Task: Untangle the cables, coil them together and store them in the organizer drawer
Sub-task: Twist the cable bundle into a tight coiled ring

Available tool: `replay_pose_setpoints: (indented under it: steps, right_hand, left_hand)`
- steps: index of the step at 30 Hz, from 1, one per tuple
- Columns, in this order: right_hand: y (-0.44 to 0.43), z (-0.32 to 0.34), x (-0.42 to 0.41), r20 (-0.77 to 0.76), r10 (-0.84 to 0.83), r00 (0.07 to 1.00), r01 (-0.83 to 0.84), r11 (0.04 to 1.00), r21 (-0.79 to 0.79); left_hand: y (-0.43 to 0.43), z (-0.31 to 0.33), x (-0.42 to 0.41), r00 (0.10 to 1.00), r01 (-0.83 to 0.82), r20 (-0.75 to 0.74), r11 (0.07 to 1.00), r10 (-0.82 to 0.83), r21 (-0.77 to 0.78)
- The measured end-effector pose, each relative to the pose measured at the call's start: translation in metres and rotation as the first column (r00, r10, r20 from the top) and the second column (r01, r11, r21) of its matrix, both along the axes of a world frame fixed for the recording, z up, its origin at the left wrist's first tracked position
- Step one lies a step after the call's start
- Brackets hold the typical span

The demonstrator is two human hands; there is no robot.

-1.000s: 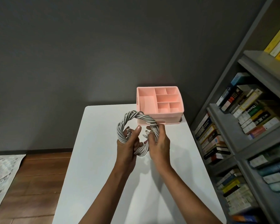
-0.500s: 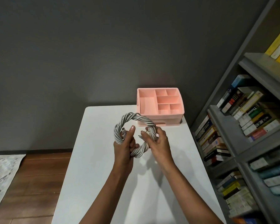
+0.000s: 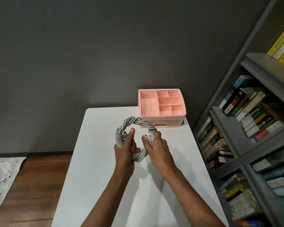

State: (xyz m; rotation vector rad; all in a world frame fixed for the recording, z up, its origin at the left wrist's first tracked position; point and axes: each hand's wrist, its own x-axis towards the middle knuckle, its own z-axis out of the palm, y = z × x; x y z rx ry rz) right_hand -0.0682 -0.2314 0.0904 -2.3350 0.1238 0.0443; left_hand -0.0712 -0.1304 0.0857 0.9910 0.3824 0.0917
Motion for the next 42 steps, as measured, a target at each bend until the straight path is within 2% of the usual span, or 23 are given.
replay_pose_setpoints:
  steps: [3,6,10,12,15,17,18,21,25,27,30,33,37,40,42]
  right_hand:
    - [-0.001,-0.008,0.003,0.007,0.014,1.0,-0.015,0.994,0.105]
    - [-0.005,-0.011,0.004,-0.018,0.055,0.998,-0.042,0.896,0.442]
    - [-0.003,-0.022,0.003,-0.021,-0.015,1.0,0.026,0.665,0.746]
    - [0.002,-0.023,0.001,-0.082,-0.088,0.993,0.115,0.508,0.853]
    - [0.009,-0.016,-0.001,-0.232,-0.096,0.968,0.248,0.225,0.942]
    - [0.009,-0.016,-0.002,-0.26,-0.03,0.965,0.262,0.129,0.957]
    - [0.008,-0.015,-0.003,-0.244,0.002,0.97,0.242,0.119,0.963]
    - [0.001,-0.013,0.001,-0.191,0.047,0.98,0.18,0.177,0.968]
    - [-0.006,-0.008,0.003,-0.149,0.109,0.983,0.125,0.197,0.972]
    - [-0.006,-0.006,0.002,-0.154,0.124,0.98,0.133,0.168,0.977]
    - [-0.002,-0.003,0.0,-0.173,0.113,0.978,0.167,0.057,0.984]
    - [0.001,-0.003,0.0,-0.159,0.14,0.977,0.156,0.031,0.987]
    - [0.005,-0.006,-0.001,-0.21,0.171,0.963,0.188,0.133,0.973]
    - [0.012,-0.01,0.002,-0.346,0.067,0.936,0.319,0.255,0.913]
    - [0.017,-0.012,0.003,-0.454,0.03,0.891,0.431,0.263,0.863]
  left_hand:
    - [0.003,0.004,0.001,0.997,0.072,0.042,0.997,-0.072,0.012]
    - [0.008,0.01,0.002,0.988,0.144,0.051,0.99,-0.144,0.009]
    - [0.01,0.013,0.002,0.977,0.207,0.069,0.974,-0.202,-0.088]
    - [0.008,0.014,0.002,0.969,0.244,0.086,0.96,-0.233,-0.136]
    - [0.01,0.011,0.003,0.947,0.318,0.135,0.917,-0.293,-0.239]
    - [0.015,0.009,0.003,0.924,0.377,0.194,0.876,-0.33,-0.301]
    - [0.017,0.008,0.003,0.913,0.399,0.222,0.864,-0.343,-0.306]
    - [0.02,0.007,0.003,0.902,0.42,0.239,0.863,-0.361,-0.282]
    - [0.022,0.005,0.005,0.919,0.392,0.199,0.846,-0.341,-0.361]
    - [0.023,0.004,0.006,0.918,0.397,0.184,0.83,-0.353,-0.391]
    - [0.024,0.004,0.007,0.893,0.45,0.18,0.793,-0.413,-0.411]
    - [0.027,0.006,0.007,0.839,0.541,0.202,0.739,-0.505,-0.4]
    - [0.031,0.01,0.004,0.775,0.631,0.233,0.7,-0.588,-0.335]
    - [0.029,0.013,-0.001,0.757,0.653,0.223,0.711,-0.614,-0.261]
    - [0.027,0.009,-0.002,0.709,0.7,0.255,0.7,-0.657,-0.142]
